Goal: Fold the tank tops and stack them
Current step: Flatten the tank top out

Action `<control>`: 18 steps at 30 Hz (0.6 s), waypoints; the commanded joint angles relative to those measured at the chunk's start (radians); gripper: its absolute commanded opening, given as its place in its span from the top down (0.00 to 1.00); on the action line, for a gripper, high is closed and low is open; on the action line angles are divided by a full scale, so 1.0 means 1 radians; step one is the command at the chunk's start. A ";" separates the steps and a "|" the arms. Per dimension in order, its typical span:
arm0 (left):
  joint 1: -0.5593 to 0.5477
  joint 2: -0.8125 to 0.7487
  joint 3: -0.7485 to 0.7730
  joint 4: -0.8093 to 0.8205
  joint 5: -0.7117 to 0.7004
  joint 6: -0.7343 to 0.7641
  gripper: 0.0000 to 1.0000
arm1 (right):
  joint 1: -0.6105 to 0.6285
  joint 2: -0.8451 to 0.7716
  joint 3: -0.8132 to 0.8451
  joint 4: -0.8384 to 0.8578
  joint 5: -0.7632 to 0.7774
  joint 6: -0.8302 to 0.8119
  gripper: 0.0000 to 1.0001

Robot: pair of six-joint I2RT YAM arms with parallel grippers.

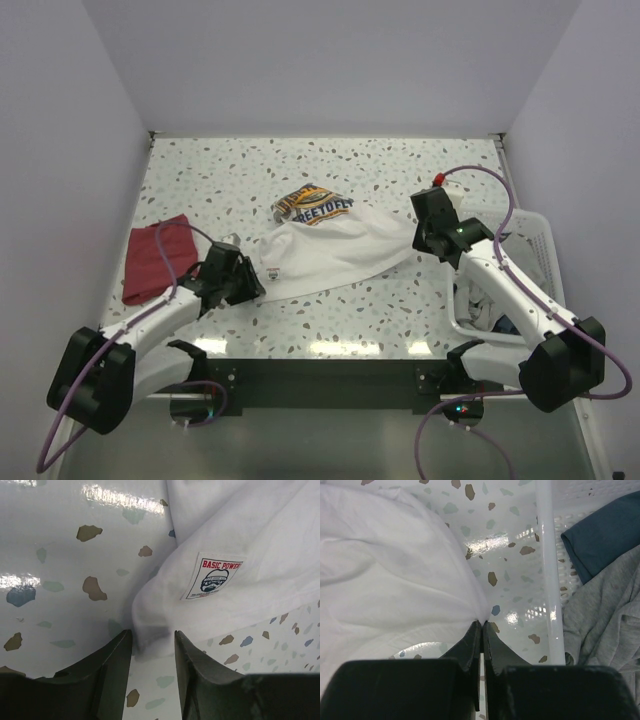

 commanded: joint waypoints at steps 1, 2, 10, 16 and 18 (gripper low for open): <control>-0.004 0.044 -0.005 0.004 -0.040 -0.015 0.57 | -0.002 -0.009 0.005 0.017 -0.011 -0.013 1.00; -0.004 0.059 -0.005 0.016 -0.033 -0.013 0.64 | -0.002 -0.010 0.006 0.022 -0.012 -0.014 1.00; -0.006 0.061 0.062 0.037 0.011 0.012 1.00 | -0.002 -0.007 0.044 0.031 -0.045 -0.022 1.00; 0.010 -0.078 0.298 -0.133 -0.080 0.065 1.00 | -0.002 -0.033 0.168 0.008 -0.077 -0.033 1.00; 0.023 -0.107 0.419 -0.180 -0.098 0.088 1.00 | -0.004 -0.050 0.237 -0.004 -0.087 -0.033 1.00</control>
